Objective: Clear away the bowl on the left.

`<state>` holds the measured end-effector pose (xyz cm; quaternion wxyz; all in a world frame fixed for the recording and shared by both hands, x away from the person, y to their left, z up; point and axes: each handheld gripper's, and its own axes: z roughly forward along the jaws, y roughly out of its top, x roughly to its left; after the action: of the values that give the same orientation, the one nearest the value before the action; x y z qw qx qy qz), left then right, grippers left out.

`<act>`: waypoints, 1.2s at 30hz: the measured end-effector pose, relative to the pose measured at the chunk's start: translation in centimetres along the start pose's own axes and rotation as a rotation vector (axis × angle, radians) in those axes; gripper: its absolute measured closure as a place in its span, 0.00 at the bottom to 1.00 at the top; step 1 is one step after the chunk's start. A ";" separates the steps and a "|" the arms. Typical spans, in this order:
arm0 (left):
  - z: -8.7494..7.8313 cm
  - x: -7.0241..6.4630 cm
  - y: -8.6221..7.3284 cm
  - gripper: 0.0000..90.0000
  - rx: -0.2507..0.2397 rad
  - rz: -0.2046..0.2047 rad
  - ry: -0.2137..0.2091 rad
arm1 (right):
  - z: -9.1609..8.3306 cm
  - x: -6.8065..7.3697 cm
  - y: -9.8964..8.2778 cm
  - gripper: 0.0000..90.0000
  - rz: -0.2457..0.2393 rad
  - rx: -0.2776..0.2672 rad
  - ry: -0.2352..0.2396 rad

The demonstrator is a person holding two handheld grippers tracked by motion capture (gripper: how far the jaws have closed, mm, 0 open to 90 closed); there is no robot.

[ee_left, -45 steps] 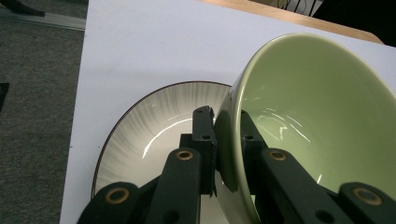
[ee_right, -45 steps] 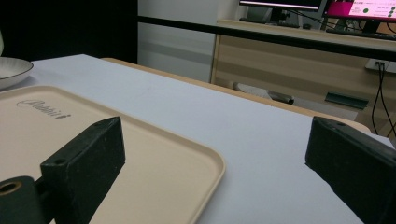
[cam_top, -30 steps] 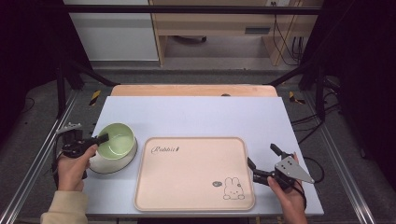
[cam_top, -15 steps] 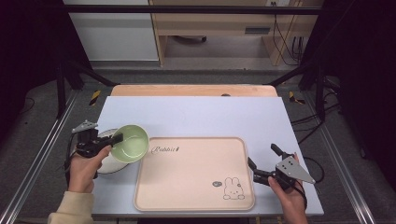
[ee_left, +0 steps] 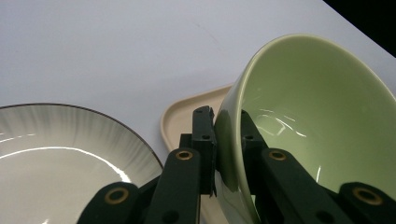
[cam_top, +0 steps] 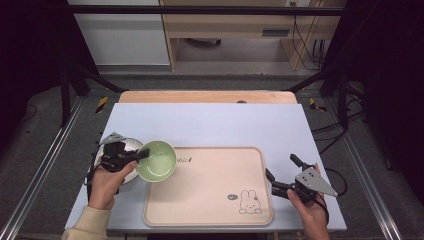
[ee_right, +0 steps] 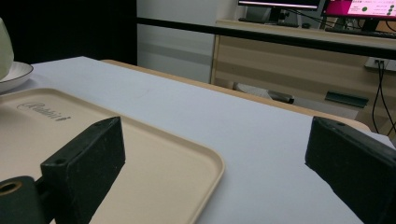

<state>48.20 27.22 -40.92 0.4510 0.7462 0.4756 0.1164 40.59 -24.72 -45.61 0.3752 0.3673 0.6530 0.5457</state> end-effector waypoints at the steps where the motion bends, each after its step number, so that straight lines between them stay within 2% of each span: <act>1: 0.1 -0.1 0.0 0.91 0.003 0.005 -0.001 | 0.0 0.0 0.0 0.05 0.001 0.000 0.000; 5: 0.6 -0.8 -0.2 0.91 0.013 0.008 -0.021 | 0.0 0.1 0.0 0.06 0.001 0.002 0.002; 6: 1.0 -1.0 -0.2 0.91 0.003 0.023 -0.050 | 0.1 0.1 0.0 0.06 0.002 0.000 0.003; 8: 1.4 -1.8 -0.3 0.91 0.020 0.016 -0.062 | 0.1 0.1 0.0 0.06 0.000 0.002 0.004; 11: 2.2 -3.0 -0.4 0.91 0.044 0.030 -0.077 | 0.0 0.1 0.0 0.06 0.003 -0.002 0.002; 14: 3.1 -4.4 -0.5 0.91 0.058 0.036 -0.120 | -0.1 0.0 0.1 0.06 0.006 -0.005 0.000; 21: 5.1 -6.9 -0.9 0.91 0.110 0.078 -0.177 | 0.0 0.0 0.0 0.06 0.002 -0.002 0.004; 26: 5.9 -7.9 -0.9 0.91 0.121 0.085 -0.198 | 0.0 0.0 0.0 0.05 0.003 -0.002 0.005; 36: 7.0 -8.8 -1.0 0.91 0.142 0.099 -0.214 | 0.0 0.1 0.0 0.05 0.004 -0.004 0.005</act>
<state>47.26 16.21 -43.39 0.4388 0.8069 0.3947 0.0244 40.50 -24.65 -45.60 0.3733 0.3667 0.6522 0.5485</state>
